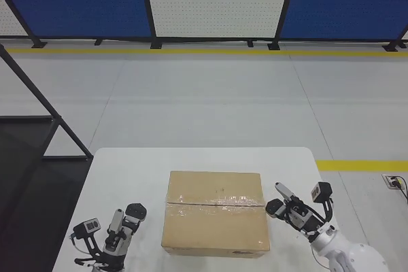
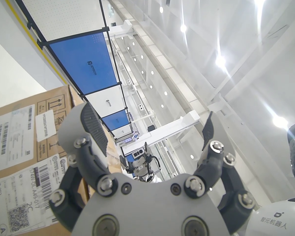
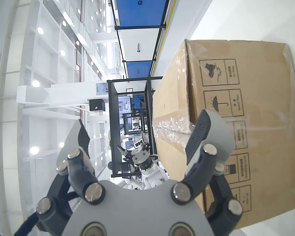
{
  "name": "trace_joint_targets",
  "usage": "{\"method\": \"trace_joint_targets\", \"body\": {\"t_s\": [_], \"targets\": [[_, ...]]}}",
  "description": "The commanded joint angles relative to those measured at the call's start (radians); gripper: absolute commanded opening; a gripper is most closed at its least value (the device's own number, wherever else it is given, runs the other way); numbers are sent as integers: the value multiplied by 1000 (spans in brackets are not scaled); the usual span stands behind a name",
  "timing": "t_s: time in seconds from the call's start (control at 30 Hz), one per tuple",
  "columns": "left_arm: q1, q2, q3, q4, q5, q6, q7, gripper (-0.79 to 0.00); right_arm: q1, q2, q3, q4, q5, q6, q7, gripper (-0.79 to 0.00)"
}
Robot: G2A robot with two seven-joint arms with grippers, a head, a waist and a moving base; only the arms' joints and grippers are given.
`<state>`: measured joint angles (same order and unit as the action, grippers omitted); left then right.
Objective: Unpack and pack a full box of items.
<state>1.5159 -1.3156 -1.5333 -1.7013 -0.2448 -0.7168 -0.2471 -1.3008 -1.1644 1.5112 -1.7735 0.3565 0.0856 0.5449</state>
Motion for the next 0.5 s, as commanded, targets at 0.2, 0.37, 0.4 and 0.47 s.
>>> {"method": "trace_joint_targets", "body": {"t_s": [0.2,0.37,0.4,0.47], "targets": [[-2,1,-2,4,-5,2,-2,0,6,-2,-12,7,10,-11,-19,0],[-4,2,-4,7,-10,2,-4,0,18,-1,-28,11,-2,4,-1,0],[-4,2,-4,7,-10,1,-4,0,23,-1,-32,15,-3,8,-1,0],[-3,2,-5,7,-11,1,-5,0,30,-2,-37,23,-4,11,-3,0]]}}
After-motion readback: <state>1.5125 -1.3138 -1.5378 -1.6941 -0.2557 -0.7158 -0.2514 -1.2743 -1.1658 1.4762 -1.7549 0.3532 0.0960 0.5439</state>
